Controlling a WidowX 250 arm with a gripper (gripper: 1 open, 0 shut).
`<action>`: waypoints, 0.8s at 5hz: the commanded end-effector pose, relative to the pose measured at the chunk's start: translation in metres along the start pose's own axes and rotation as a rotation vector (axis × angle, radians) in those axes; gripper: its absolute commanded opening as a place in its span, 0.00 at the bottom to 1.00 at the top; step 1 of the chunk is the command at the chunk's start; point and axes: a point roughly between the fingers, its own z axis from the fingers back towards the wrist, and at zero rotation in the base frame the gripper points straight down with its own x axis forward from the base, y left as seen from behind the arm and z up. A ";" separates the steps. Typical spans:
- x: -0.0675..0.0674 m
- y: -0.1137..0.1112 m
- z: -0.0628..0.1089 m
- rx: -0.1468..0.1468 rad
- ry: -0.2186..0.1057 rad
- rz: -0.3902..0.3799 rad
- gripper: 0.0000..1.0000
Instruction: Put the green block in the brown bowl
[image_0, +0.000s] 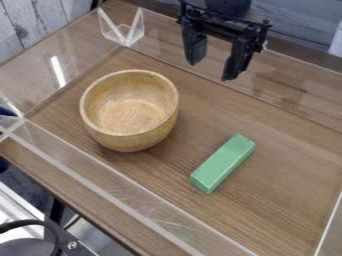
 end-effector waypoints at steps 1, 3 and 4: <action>-0.008 -0.006 -0.008 0.000 0.013 -0.031 1.00; -0.035 -0.026 -0.043 0.002 0.032 -0.148 1.00; -0.041 -0.036 -0.058 0.001 0.026 -0.190 1.00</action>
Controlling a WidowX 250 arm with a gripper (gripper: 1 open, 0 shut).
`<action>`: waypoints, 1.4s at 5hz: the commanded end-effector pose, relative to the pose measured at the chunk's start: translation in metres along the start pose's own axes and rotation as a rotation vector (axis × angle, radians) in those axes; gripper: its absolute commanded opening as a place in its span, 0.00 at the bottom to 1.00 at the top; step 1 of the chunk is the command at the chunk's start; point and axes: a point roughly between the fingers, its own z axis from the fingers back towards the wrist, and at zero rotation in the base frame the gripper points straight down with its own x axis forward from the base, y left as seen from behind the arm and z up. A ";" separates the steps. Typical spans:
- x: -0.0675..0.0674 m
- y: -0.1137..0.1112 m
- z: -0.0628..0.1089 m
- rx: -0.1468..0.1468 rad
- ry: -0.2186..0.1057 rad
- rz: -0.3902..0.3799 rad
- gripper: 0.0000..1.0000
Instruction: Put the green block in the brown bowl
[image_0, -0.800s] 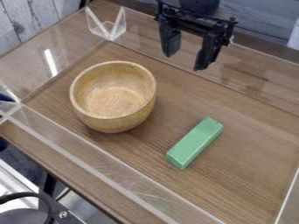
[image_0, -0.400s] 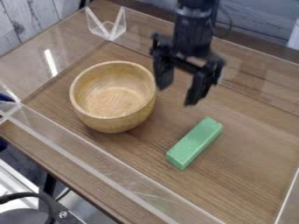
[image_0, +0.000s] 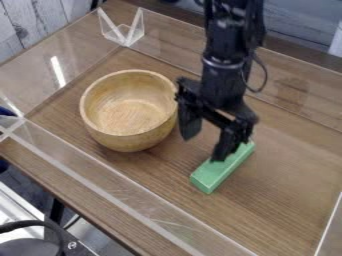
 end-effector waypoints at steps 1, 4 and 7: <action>0.009 -0.006 0.006 0.002 -0.076 -0.031 1.00; 0.021 -0.009 -0.019 -0.008 -0.067 -0.044 1.00; 0.031 -0.015 -0.028 -0.022 -0.072 -0.054 0.00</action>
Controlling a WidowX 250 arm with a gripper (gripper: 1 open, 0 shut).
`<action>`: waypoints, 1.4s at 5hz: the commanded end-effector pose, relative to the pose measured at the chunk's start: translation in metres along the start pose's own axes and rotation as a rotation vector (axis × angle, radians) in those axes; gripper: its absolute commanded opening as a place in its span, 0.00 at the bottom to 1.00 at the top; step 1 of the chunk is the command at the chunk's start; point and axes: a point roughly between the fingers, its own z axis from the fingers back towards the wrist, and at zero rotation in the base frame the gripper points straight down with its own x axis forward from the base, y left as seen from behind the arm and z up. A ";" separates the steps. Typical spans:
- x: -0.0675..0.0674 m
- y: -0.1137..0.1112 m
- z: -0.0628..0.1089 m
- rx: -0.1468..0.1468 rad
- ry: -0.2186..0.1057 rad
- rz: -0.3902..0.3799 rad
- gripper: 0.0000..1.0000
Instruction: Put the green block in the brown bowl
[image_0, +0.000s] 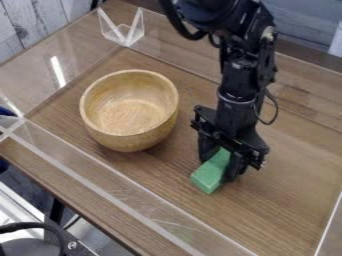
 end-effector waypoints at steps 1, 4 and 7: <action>0.014 -0.007 0.010 -0.006 -0.058 -0.021 0.00; 0.020 -0.016 0.008 -0.033 -0.084 -0.054 0.00; 0.020 -0.020 0.005 -0.047 -0.086 -0.068 0.00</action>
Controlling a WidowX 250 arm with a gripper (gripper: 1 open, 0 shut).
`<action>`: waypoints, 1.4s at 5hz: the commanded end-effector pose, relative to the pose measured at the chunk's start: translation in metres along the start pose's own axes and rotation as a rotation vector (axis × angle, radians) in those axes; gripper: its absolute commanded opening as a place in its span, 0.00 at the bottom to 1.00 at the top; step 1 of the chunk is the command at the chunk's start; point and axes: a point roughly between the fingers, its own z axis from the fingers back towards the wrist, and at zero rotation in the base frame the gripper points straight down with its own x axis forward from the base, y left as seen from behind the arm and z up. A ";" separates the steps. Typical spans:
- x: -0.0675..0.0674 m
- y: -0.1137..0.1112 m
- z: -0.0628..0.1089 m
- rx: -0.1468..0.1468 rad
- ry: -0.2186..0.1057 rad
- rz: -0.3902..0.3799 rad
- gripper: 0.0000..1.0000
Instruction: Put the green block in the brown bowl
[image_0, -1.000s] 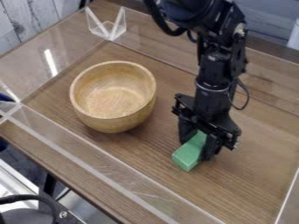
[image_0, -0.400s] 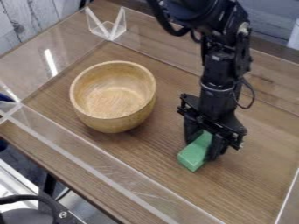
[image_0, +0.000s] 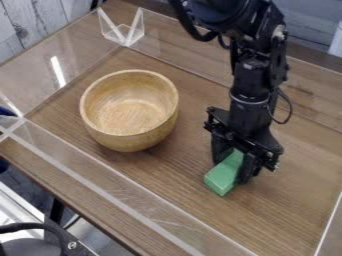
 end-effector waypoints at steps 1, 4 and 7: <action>0.006 -0.006 0.004 -0.005 -0.029 -0.033 0.00; 0.002 -0.001 0.027 -0.001 -0.057 -0.022 0.00; -0.004 0.033 0.102 0.039 -0.171 0.080 0.00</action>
